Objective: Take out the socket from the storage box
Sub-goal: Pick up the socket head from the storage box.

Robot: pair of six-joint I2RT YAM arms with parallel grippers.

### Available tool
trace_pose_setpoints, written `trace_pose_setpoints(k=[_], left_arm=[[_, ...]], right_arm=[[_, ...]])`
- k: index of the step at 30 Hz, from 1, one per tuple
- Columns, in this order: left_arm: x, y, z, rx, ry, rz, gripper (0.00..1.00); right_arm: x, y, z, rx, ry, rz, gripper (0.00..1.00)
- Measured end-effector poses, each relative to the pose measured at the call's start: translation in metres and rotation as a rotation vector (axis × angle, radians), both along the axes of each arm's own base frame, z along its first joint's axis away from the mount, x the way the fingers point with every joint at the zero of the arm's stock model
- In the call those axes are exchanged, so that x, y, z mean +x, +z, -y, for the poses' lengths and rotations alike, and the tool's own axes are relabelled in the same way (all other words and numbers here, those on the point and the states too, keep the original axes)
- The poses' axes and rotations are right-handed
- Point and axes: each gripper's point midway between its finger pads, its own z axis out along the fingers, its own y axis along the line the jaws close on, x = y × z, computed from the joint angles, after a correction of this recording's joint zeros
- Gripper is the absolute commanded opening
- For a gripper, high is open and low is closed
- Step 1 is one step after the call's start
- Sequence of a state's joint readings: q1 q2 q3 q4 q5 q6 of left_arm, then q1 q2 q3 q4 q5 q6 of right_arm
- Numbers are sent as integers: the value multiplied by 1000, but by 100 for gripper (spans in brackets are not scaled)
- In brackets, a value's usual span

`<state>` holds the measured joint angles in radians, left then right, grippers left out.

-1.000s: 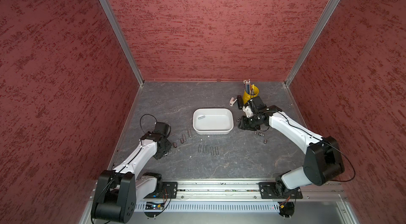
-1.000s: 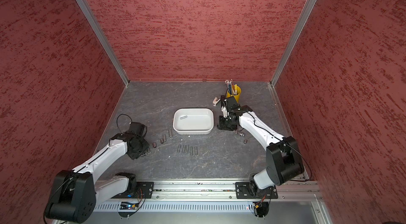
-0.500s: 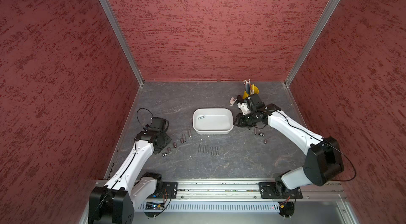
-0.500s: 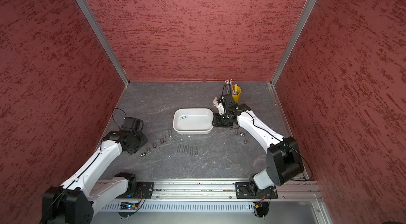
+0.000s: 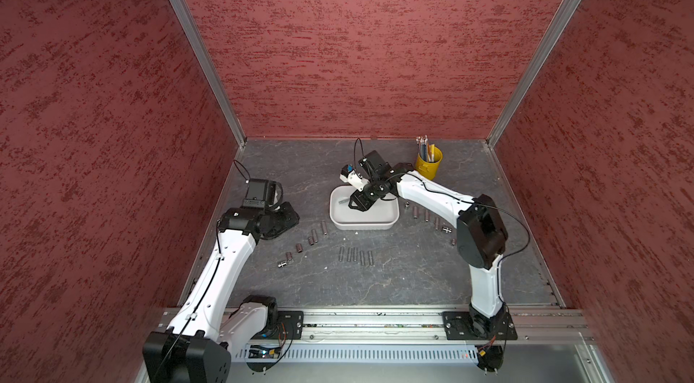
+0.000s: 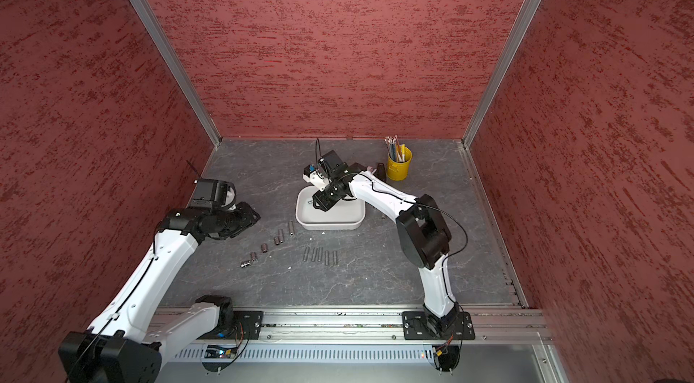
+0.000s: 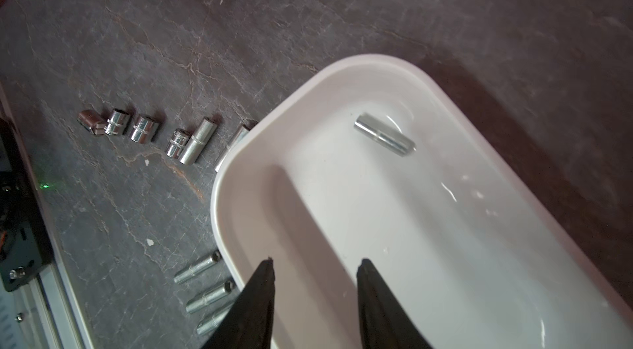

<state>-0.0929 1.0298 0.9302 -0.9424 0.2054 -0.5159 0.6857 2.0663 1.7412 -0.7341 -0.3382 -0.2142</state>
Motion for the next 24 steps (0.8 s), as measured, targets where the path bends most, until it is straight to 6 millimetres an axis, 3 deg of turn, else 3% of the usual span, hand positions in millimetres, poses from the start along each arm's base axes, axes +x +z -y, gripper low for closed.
trace_pose_setpoints(k=[8,24], left_arm=[[-3,-7,4,-12,-41,-13,45],[-3,-11,3,-21,-42,-12,45]], right_arm=[[27,-32,-26,-53,114,45,40],[53,-77,-32,-153,126,96,37]])
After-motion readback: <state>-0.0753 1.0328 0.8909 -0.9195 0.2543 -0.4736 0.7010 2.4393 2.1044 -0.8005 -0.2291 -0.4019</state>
